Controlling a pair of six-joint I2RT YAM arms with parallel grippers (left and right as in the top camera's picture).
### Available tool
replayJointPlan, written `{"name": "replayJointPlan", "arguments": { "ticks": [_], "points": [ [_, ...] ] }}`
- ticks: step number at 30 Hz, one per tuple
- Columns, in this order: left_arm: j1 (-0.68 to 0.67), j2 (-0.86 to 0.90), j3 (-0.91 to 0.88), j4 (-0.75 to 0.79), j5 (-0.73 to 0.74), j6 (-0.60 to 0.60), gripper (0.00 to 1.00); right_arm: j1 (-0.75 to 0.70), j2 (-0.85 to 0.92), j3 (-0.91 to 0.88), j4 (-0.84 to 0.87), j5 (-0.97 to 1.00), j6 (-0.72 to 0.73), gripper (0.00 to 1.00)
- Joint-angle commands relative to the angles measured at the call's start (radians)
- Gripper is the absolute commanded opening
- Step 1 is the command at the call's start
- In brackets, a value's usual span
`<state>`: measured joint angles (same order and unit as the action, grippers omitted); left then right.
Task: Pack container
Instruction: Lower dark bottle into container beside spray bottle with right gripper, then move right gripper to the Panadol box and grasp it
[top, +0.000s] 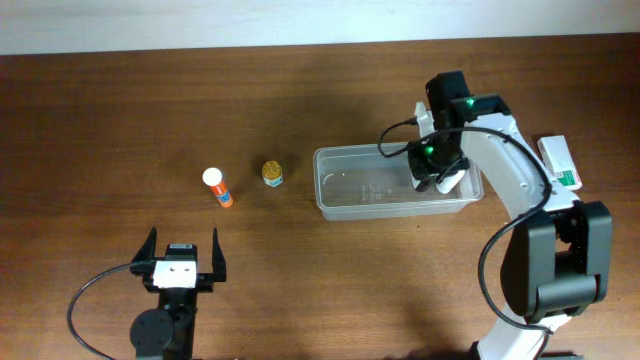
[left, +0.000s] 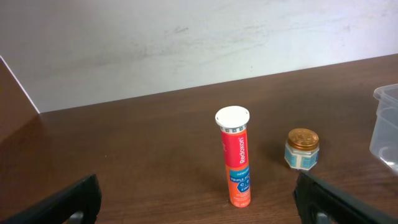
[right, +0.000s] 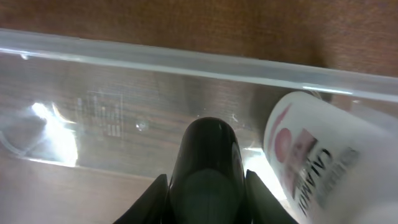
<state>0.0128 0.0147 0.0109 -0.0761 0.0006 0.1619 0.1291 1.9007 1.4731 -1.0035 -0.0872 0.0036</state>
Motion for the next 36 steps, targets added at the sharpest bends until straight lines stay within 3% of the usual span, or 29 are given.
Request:
{"name": "replayJointPlan", "arguments": {
  "ticks": [1,24,30,36],
  "points": [
    [0.005,-0.007,-0.002,-0.007,0.011,0.012,0.99,0.003,-0.011,-0.029,0.032,-0.009,0.013,0.3],
    [0.005,-0.007,-0.002,-0.007,0.011,0.012,0.99,0.002,0.017,0.007,0.076,-0.006,0.013,0.36],
    [0.005,-0.007,-0.002,-0.007,0.011,0.012,0.99,0.002,0.014,0.258,-0.106,-0.006,0.012,0.37],
    [0.005,-0.007,-0.002,-0.007,0.011,0.012,0.99,-0.066,0.013,0.671,-0.322,0.058,-0.006,0.46]
  ]
}}
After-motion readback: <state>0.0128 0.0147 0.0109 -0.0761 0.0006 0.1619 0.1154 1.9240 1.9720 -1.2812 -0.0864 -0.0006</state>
